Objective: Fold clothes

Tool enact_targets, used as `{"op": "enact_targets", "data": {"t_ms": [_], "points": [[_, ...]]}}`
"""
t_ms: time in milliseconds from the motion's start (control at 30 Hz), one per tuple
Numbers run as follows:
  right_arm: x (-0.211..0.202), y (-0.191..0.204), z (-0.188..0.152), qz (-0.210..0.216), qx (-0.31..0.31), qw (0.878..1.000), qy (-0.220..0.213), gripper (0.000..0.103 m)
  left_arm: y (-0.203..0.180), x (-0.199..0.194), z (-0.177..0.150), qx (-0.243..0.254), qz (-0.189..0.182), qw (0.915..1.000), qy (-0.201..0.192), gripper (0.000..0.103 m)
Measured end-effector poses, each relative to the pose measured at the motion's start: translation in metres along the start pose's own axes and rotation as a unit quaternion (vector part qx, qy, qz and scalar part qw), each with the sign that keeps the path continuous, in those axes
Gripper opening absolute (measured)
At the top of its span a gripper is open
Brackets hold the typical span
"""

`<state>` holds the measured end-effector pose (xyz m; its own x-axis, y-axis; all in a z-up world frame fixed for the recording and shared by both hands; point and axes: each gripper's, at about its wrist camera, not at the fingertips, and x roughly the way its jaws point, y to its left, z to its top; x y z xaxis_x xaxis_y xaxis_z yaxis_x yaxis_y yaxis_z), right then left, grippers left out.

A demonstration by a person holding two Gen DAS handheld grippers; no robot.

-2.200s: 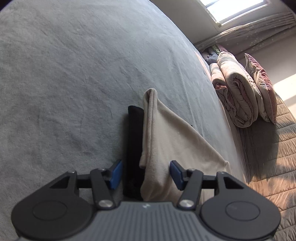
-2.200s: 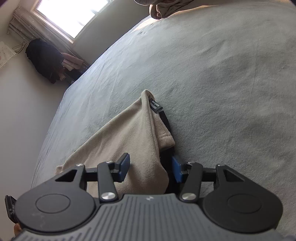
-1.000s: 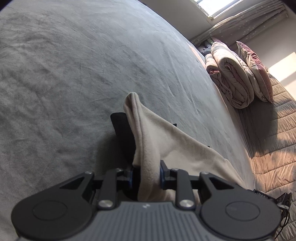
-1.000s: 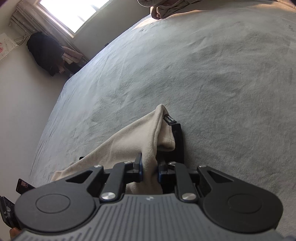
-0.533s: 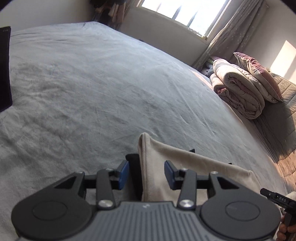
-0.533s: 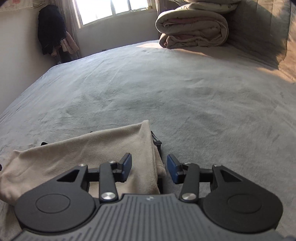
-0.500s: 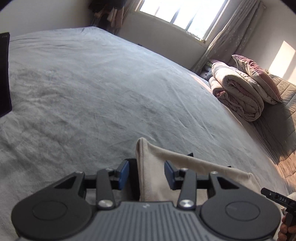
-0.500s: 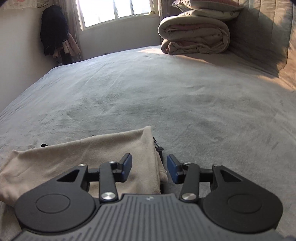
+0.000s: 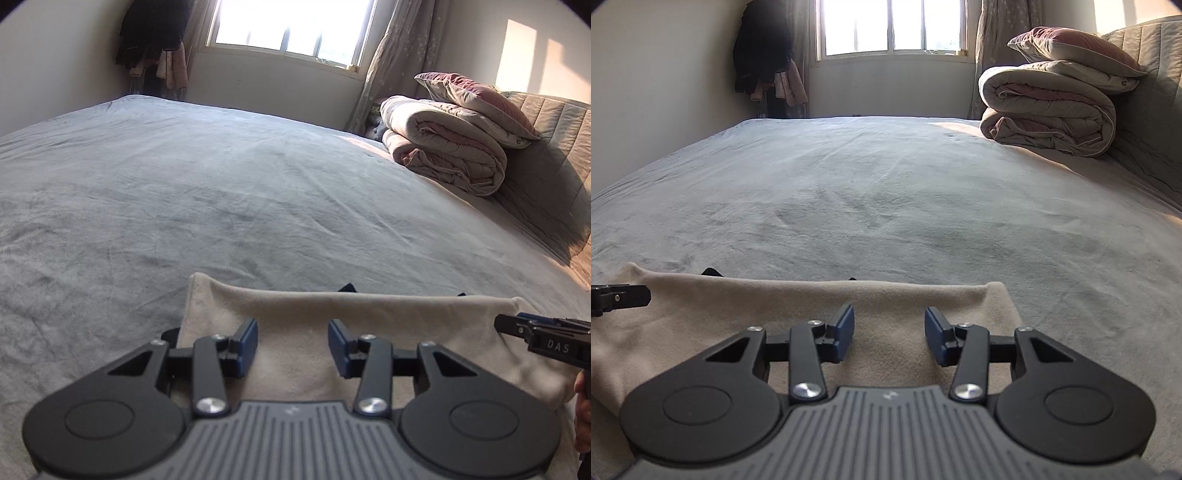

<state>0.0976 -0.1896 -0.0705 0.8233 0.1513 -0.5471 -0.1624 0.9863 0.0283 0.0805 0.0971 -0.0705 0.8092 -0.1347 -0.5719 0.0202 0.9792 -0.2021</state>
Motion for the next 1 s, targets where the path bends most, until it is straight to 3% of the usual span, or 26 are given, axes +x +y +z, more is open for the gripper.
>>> {"op": "enact_targets", "data": {"t_ms": [167, 467, 700, 1000], "points": [[0.001, -0.006, -0.003, 0.003, 0.007, 1.000, 0.003, 0.050, 0.001, -0.002, -0.012, 0.031, -0.005, 0.9994, -0.014, 0.043], [0.002, -0.017, -0.007, 0.009, 0.019, 1.000, 0.007, 0.050, 0.010, -0.010, -0.012, 0.027, -0.021, 0.9993, -0.012, 0.043], [-0.002, -0.038, -0.007, -0.006, 0.039, 0.999, 0.009, 0.050, 0.021, -0.024, -0.013, 0.019, -0.027, 0.9994, -0.011, 0.043], [-0.020, -0.038, 0.001, -0.019, 0.027, 0.999, -0.012, 0.052, 0.039, -0.052, -0.006, -0.018, -0.037, 0.9991, -0.007, 0.044]]}}
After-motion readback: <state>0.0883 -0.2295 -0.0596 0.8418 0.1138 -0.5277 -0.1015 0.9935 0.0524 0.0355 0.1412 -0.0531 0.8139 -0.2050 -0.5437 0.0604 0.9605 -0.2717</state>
